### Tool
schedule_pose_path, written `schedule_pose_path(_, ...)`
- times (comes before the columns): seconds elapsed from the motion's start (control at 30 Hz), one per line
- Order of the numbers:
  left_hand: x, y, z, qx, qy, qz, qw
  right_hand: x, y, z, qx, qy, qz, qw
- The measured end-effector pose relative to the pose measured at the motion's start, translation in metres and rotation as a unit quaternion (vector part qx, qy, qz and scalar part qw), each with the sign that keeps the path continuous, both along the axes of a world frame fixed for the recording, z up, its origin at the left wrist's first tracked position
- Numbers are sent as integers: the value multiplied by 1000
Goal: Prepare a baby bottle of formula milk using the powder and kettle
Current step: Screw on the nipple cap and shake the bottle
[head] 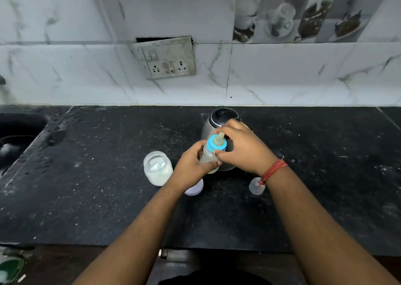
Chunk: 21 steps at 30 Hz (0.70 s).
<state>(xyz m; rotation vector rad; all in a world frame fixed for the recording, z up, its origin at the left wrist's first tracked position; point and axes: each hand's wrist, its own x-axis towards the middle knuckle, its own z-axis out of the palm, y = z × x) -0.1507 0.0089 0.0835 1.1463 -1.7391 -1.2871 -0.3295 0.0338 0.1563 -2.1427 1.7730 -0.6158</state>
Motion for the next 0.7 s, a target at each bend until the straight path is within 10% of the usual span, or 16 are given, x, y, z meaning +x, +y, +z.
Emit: schedule_pose_path(0.7, 11, -23, 15, -2, 37, 34, 999, 21, -32, 5, -17, -71, -23, 997)
